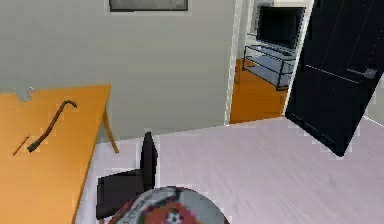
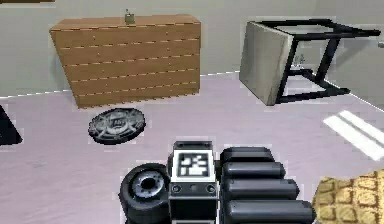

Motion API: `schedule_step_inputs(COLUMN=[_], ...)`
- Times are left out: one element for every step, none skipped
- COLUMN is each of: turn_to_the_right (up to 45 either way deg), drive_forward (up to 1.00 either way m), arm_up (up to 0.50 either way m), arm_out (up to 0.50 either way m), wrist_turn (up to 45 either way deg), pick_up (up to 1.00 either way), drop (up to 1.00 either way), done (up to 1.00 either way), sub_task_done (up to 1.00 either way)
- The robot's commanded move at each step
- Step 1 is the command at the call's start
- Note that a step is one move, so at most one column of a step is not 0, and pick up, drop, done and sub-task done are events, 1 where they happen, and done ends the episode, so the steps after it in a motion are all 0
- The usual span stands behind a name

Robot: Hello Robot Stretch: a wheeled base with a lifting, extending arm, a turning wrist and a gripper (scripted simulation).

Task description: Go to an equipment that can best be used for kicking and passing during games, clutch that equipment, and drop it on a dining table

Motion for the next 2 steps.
schedule_step_inputs(turn_to_the_right=[0.0, 18.0], drive_forward=[0.1, 0.0], arm_up=[0.0, 0.0], arm_out=[0.0, 0.0], wrist_turn=[0.0, 0.0], pick_up=[0.0, 0.0], drop=[0.0, 0.0], done=[0.0, 0.0], sub_task_done=[0.0, 0.0])
